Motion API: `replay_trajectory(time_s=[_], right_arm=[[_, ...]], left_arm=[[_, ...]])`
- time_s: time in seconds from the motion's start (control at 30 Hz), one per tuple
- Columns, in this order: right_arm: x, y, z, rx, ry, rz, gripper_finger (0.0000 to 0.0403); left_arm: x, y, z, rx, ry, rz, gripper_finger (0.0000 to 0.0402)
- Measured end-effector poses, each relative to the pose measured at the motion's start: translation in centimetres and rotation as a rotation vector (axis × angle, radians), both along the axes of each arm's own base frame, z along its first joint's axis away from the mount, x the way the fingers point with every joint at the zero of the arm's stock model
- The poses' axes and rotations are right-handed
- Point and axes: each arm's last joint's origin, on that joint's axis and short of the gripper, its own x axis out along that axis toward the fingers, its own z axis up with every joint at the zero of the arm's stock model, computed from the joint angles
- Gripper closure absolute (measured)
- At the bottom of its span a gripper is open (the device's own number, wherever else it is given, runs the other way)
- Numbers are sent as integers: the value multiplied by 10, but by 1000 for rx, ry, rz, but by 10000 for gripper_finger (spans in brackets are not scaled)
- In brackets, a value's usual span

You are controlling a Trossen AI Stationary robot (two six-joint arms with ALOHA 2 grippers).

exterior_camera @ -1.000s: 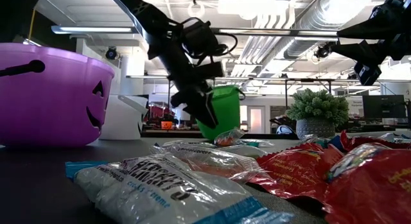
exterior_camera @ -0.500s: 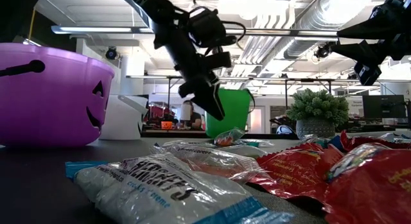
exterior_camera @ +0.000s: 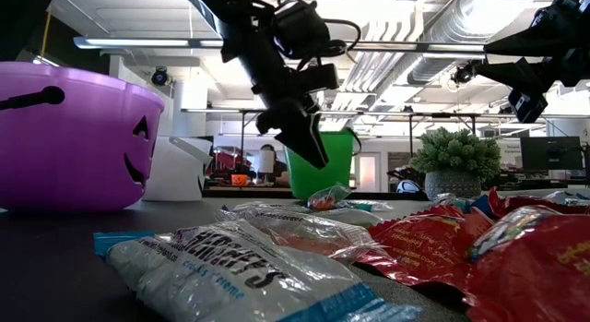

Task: Sort candy
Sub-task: Put the orange gummy into the violet bucket

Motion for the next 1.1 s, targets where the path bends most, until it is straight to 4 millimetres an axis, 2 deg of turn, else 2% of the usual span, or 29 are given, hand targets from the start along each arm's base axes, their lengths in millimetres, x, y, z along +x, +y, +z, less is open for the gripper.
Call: replay_trajectory(time_s=[0.6,0.87,1.1], right_arm=[[0,0,0,0,0,0,276],[0,0,0,-1,1,0,276],[0,0,0,0,1,0,276]], left_arm=[[7,-16,3,41,-50,-93,252],[16,-21,-23,36,-28,-110,252],[18,-17,-24,56,-48,-89,252]])
